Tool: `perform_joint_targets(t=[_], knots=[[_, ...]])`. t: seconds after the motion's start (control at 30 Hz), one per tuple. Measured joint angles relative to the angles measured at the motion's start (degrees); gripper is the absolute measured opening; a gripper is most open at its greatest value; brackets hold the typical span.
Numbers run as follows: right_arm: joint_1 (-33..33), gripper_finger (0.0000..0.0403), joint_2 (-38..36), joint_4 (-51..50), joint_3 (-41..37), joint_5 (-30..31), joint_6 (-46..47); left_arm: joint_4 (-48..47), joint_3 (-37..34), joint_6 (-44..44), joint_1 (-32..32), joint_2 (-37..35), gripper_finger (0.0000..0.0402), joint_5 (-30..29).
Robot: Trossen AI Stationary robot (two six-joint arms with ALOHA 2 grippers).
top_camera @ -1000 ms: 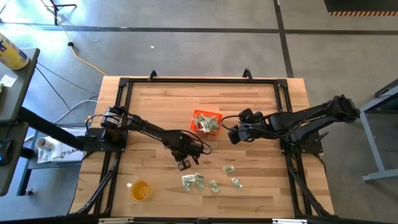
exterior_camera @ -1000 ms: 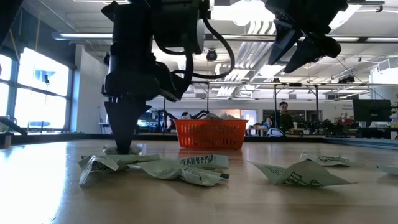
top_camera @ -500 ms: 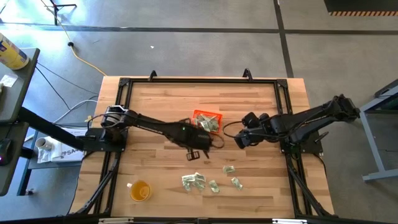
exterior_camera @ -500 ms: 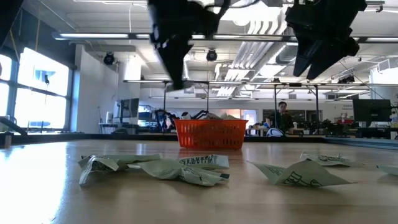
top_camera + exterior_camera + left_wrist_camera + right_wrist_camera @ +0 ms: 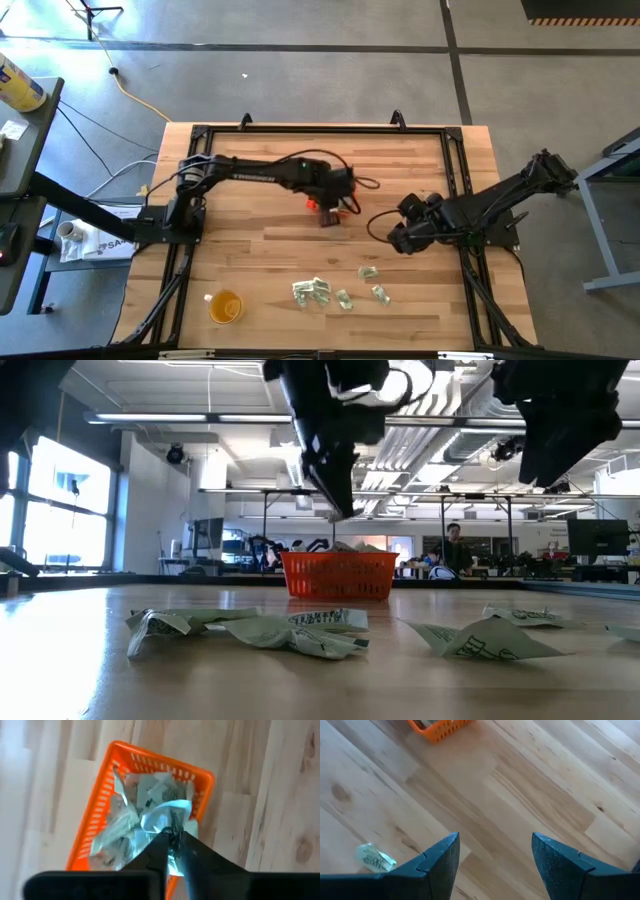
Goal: Pick and place Stevia / Truvia into bins
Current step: Put the stevia packet into the basket
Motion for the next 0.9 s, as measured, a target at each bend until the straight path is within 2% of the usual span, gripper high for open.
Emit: perform_joint_targets(t=[0.1, 0.3, 0.47, 0.57, 0.77, 0.9], knots=[[1.0, 0.0239, 0.0, -0.5, 0.0, -0.2, 0.5, 0.2, 0.0, -0.5, 1.6, 1.0, 0.0117, 2.6], [1.2, 0.0239, 0.0, -0.5, 0.0, -0.4, 0.5, -0.7, 0.0, -3.2, 1.1, 1.0, 0.0180, -1.5], [1.2, 0.0239, 0.0, 0.4, 0.0, 0.3, -1.5, -2.2, 0.0, -3.5, 0.9, 0.2, 0.0222, -2.2], [1.2, 0.0239, 0.0, 4.4, 0.0, -0.1, -5.7, -4.9, 0.0, -3.5, 1.0, -0.2, 0.0237, -2.2], [1.2, 0.0239, 3.0, 16.0, 0.0, -8.3, -18.2, -14.7, 0.0, -4.9, -3.4, -2.8, 0.0243, -3.4], [1.7, 0.0239, 8.7, 20.6, 0.0, -14.0, -23.3, -15.6, -0.9, -7.2, -8.3, -5.0, 0.0243, -6.8]])
